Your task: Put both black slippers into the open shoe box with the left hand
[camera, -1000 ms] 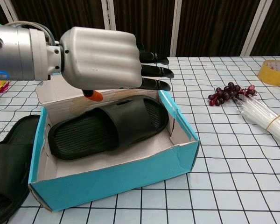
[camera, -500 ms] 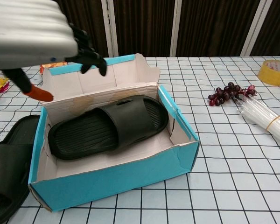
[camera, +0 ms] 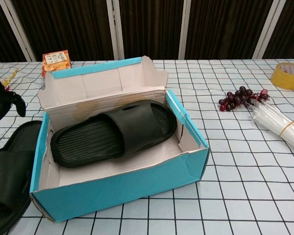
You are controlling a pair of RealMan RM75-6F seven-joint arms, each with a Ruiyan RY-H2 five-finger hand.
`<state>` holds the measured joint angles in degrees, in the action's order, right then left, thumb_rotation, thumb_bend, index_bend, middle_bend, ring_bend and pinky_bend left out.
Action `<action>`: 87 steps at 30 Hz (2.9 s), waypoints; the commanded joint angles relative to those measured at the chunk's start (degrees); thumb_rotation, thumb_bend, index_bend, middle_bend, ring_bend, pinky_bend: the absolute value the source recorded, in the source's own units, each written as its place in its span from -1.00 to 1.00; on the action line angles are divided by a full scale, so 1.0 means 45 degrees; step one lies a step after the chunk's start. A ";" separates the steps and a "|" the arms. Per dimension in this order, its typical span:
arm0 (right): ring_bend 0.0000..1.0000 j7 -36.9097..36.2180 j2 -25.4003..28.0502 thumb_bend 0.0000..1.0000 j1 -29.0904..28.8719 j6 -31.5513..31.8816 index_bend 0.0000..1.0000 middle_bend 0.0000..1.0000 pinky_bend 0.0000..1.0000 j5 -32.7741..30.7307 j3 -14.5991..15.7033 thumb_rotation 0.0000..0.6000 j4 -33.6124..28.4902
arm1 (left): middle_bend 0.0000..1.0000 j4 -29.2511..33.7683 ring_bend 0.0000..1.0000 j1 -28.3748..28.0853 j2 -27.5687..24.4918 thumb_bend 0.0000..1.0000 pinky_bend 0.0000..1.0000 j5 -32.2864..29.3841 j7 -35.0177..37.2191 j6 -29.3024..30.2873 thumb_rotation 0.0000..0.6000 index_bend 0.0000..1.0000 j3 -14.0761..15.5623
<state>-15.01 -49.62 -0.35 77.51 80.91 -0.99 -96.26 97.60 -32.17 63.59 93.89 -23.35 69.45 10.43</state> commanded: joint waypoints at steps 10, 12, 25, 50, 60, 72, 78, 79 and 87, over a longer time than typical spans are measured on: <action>-0.63 0.0222 -0.0113 -0.39 -0.0126 -0.0305 -0.94 -0.77 -0.75 -0.0193 -0.0009 1.00 0.0084 | 0.05 -0.1990 -0.18 -0.0228 0.1545 -0.50 0.24 -0.1163 0.1927 -0.1033 1.00 -0.30 -0.1454; -0.63 0.0236 -0.0127 -0.39 -0.0137 -0.0337 -0.94 -0.77 -0.75 -0.0239 -0.0019 1.00 0.0096 | 0.04 -0.2127 -0.18 -0.0360 0.1630 -0.50 0.24 -0.1296 0.1941 -0.1266 1.00 -0.30 -0.1628; -0.63 0.0446 -0.0193 -0.39 -0.0220 -0.0559 -0.93 -0.77 -0.75 -0.0369 -0.0003 1.00 0.0069 | -0.11 -0.4009 -0.24 -0.0770 0.2848 -0.50 0.24 -0.2062 0.1570 -0.2436 1.00 -0.30 -0.2127; -0.63 0.0489 -0.0384 -0.39 -0.0216 -0.0520 -0.93 -0.77 -0.75 -0.0386 -0.0017 1.00 0.0104 | -0.26 -0.3893 -0.31 -0.1854 0.3390 -0.51 0.21 -0.1871 0.0067 -0.3261 1.00 -0.29 -0.2684; -0.63 0.0313 -0.0188 -0.39 -0.0201 -0.0588 -0.92 -0.77 -0.75 -0.0324 0.0043 1.00 0.0073 | -0.26 -0.3442 -0.31 -0.1682 0.3146 -0.53 0.21 -0.1701 -0.0347 -0.2690 1.00 -0.29 -0.2684; -0.63 0.0083 -0.0039 -0.39 -0.0115 -0.0397 -0.92 -0.77 -0.75 -0.0151 0.0070 1.00 0.0024 | -0.24 -0.1540 -0.30 -0.0479 0.1251 -0.53 0.21 -0.1232 0.0430 -0.1043 1.00 -0.32 -0.2117; -0.63 -0.0034 0.0067 -0.39 -0.0105 -0.0388 -0.92 -0.77 -0.75 -0.0032 0.0116 1.00 -0.0046 | -0.38 0.0257 -0.38 0.0713 -0.0599 -0.63 0.21 -0.0993 0.1386 0.0111 1.00 -0.50 -0.1459; -0.63 -0.0052 0.0084 -0.39 -0.0099 -0.0369 -0.92 -0.77 -0.76 -0.0020 0.0115 1.00 -0.0056 | -0.40 0.0533 -0.40 0.0973 -0.0828 -0.66 0.21 -0.0930 0.1432 0.0304 1.00 -0.53 -0.1268; -0.63 -0.0250 0.0174 -0.39 -0.0040 -0.0218 -0.92 -0.77 -0.77 0.0149 0.0146 1.00 -0.0094 | -0.49 0.0531 -0.45 0.4338 -0.0082 -0.77 0.07 0.0336 0.1037 0.3105 0.98 -0.59 0.0639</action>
<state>-16.13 -48.85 -0.53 76.52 81.56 -0.34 -96.68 101.30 -16.68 60.96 92.88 -16.86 79.55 10.75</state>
